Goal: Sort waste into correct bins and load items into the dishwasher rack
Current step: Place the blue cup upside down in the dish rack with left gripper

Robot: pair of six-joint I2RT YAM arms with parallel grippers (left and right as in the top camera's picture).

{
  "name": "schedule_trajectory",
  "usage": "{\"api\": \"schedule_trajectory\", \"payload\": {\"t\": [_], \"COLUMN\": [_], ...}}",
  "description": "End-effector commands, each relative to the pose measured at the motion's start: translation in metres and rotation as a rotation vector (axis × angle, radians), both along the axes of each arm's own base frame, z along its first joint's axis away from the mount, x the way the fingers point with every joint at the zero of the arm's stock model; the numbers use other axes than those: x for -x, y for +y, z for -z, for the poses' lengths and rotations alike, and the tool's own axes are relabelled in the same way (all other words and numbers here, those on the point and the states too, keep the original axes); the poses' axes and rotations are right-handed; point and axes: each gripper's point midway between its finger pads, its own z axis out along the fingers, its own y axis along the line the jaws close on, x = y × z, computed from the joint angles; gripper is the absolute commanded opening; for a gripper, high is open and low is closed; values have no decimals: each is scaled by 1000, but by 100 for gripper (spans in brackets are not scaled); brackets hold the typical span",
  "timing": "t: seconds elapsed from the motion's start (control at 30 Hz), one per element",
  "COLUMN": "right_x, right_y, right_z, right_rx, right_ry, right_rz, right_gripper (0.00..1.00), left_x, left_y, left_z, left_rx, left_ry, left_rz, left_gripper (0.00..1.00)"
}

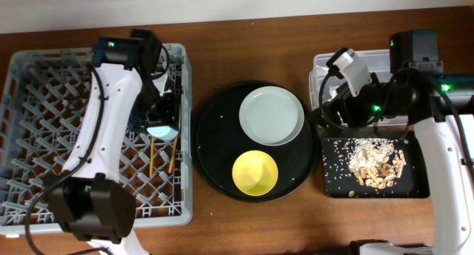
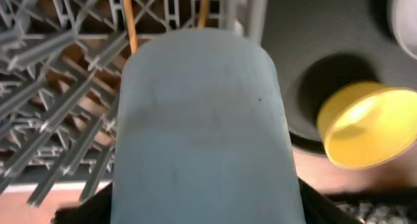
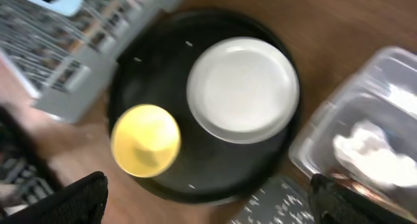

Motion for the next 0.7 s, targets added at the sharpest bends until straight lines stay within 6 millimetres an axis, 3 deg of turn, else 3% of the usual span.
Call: {"api": "schedule_trajectory", "payload": {"t": [0.0, 0.17, 0.47, 0.67], "right_x": [-3, -3, -3, -3], "right_y": [-16, -16, -16, -16], "right_z": [-2, -2, -2, -2], "right_rx": [93, 93, 93, 93], "right_ry": [-29, -29, -29, -29], "right_rz": [37, 37, 37, 37], "right_gripper": [99, 99, 99, 99], "left_x": [1, 0, -9, -10], "left_y": [10, 16, 23, 23], "left_z": [19, 36, 37, 37], "left_rx": [-46, -49, -45, -45], "left_ry": [-10, -4, -34, -36], "left_rz": [-25, -43, -66, -66], "left_gripper": [43, 43, 43, 74]}}
